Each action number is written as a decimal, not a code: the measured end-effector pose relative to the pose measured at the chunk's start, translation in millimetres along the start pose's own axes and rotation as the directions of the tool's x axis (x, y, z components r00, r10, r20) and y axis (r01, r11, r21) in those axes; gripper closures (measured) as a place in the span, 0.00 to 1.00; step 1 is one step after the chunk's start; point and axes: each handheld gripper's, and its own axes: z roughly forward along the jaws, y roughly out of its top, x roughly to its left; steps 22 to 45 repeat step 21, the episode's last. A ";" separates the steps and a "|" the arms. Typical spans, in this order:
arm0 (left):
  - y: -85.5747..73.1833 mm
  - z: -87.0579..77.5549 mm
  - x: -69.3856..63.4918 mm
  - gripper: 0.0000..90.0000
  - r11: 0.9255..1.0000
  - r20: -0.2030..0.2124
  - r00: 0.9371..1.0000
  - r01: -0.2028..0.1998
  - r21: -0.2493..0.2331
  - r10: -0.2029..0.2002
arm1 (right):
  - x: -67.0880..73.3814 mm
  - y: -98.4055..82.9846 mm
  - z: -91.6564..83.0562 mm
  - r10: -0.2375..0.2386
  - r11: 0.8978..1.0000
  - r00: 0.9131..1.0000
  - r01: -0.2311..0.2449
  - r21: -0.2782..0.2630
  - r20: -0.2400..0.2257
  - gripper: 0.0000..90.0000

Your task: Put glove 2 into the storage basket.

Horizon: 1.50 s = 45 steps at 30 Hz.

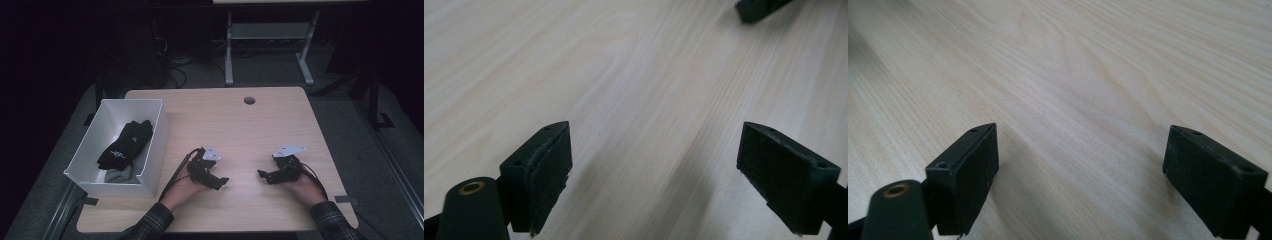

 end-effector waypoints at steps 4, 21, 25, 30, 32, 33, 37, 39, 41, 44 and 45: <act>-5.3 5.5 -2.7 0.14 1.000 -0.002 1.000 -0.013 -0.007 0.013 | 0.0 0.0 0.0 -0.001 1.000 1.000 0.001 0.000 -0.001 0.16; -14.1 8.4 -5.2 0.14 0.995 0.018 0.999 -0.029 -0.097 0.031 | 0.5 -0.1 0.0 -0.005 1.000 1.000 0.005 0.000 -0.003 0.16; -14.1 8.4 -5.2 0.14 0.995 0.018 0.999 -0.029 -0.097 0.031 | 0.5 -0.1 0.0 -0.005 1.000 1.000 0.005 0.000 -0.003 0.16; -14.1 8.4 -5.2 0.14 0.995 0.018 0.999 -0.029 -0.097 0.031 | 0.5 -0.1 0.0 -0.005 1.000 1.000 0.005 0.000 -0.003 0.16; -14.1 8.4 -5.2 0.14 0.995 0.018 0.999 -0.029 -0.097 0.031 | 0.5 -0.1 0.0 -0.005 1.000 1.000 0.005 0.000 -0.003 0.16; -14.1 8.4 -5.2 0.14 0.995 0.018 0.999 -0.029 -0.097 0.031 | 0.5 -0.1 0.0 -0.005 1.000 1.000 0.005 0.000 -0.003 0.16; -14.1 8.4 -5.2 0.14 0.995 0.018 0.999 -0.029 -0.097 0.031 | 0.5 -0.1 0.0 -0.005 1.000 1.000 0.005 0.000 -0.003 0.16; -14.1 8.4 -5.2 0.14 0.995 0.018 0.999 -0.029 -0.097 0.031 | 0.5 -0.1 0.0 -0.005 1.000 1.000 0.005 0.000 -0.003 0.16; -14.1 8.4 -5.2 0.14 0.995 0.018 0.999 -0.029 -0.097 0.031 | 0.5 -0.1 0.0 -0.005 1.000 1.000 0.005 0.000 -0.003 0.16; -14.1 8.4 -5.2 0.14 0.995 0.018 0.999 -0.029 -0.097 0.031 | 0.5 -0.1 0.0 -0.005 1.000 1.000 0.005 0.000 -0.003 0.16; -14.1 8.4 -5.2 0.14 0.995 0.018 0.999 -0.029 -0.097 0.031 | 0.5 -0.1 0.0 -0.005 1.000 1.000 0.005 0.000 -0.003 0.16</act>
